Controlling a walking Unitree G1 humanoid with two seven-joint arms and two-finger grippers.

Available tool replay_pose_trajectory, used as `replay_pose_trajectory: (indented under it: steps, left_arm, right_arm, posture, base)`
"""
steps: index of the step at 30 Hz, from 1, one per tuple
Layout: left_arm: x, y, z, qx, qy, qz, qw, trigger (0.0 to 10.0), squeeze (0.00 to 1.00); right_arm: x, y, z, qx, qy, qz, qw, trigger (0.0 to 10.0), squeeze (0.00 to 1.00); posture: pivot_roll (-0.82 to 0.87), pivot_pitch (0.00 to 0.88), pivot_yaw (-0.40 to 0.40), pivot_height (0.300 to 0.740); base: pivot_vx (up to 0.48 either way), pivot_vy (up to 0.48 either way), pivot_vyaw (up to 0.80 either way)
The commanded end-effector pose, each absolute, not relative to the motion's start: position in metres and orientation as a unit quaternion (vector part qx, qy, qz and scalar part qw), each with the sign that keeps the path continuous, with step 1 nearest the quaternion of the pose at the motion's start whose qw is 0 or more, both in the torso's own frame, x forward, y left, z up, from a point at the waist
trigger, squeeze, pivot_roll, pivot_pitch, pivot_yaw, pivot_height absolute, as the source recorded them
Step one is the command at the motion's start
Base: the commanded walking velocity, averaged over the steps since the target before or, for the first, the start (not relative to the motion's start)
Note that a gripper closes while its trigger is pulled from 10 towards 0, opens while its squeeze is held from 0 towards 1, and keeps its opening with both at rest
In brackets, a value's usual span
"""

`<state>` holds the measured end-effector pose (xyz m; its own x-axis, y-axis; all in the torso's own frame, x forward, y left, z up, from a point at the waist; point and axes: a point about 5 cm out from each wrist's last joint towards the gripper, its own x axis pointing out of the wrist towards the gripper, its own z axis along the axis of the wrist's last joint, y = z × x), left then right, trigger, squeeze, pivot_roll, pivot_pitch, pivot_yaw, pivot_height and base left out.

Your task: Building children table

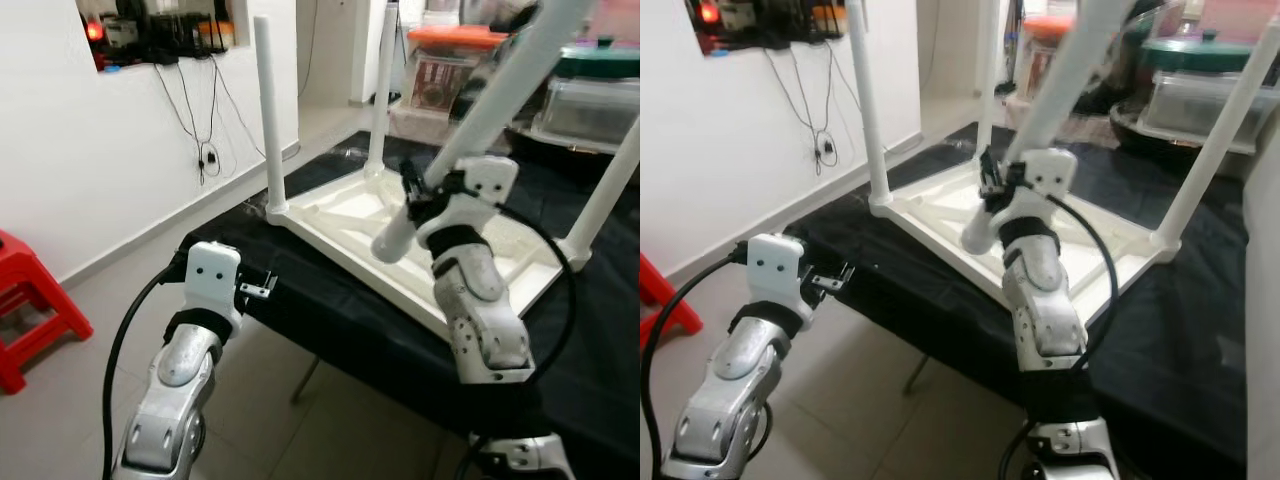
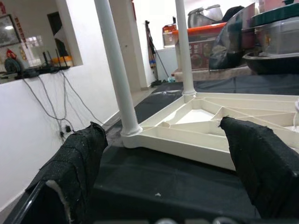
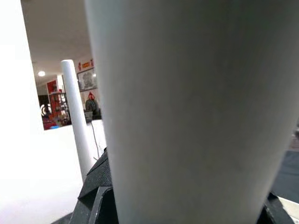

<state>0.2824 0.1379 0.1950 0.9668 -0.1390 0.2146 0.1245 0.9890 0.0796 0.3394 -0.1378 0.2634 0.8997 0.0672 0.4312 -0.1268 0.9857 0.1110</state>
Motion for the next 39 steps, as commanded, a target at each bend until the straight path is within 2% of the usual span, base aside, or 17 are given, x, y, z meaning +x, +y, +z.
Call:
replay_pose_trajectory:
  steps: [1,29,37,39]
  left_arm:
    - [0.283,0.137,0.192,0.036,-0.105,-0.070,0.991,10.0,0.00]
    - [0.281,0.134,0.193,0.034,-0.104,-0.076,0.991,10.0,0.00]
    - [0.278,0.131,0.193,0.028,-0.104,-0.078,0.991,10.0,0.00]
    - [0.272,0.128,0.194,0.024,-0.103,-0.081,0.991,10.0,0.00]
  right_arm:
    - [0.342,-0.140,0.266,0.069,-0.218,0.041,0.973,10.0,0.00]
    - [0.346,-0.141,0.273,0.074,-0.228,0.034,0.970,10.0,0.00]
    - [0.359,-0.143,0.274,0.078,-0.208,0.078,0.972,10.0,0.00]
    - [0.367,-0.150,0.277,0.068,-0.205,0.094,0.972,10.0,0.00]
  posture:
    - [0.05,0.015,-0.053,0.740]
    - [0.06,0.028,-0.056,0.740]
    - [0.06,0.066,-0.060,0.740]
    - [0.06,0.093,-0.070,0.740]
  base:
    - [0.000,0.000,-0.80]
    - [0.000,0.000,-0.80]
    - [0.000,0.000,0.00]
    - [0.000,0.000,0.00]
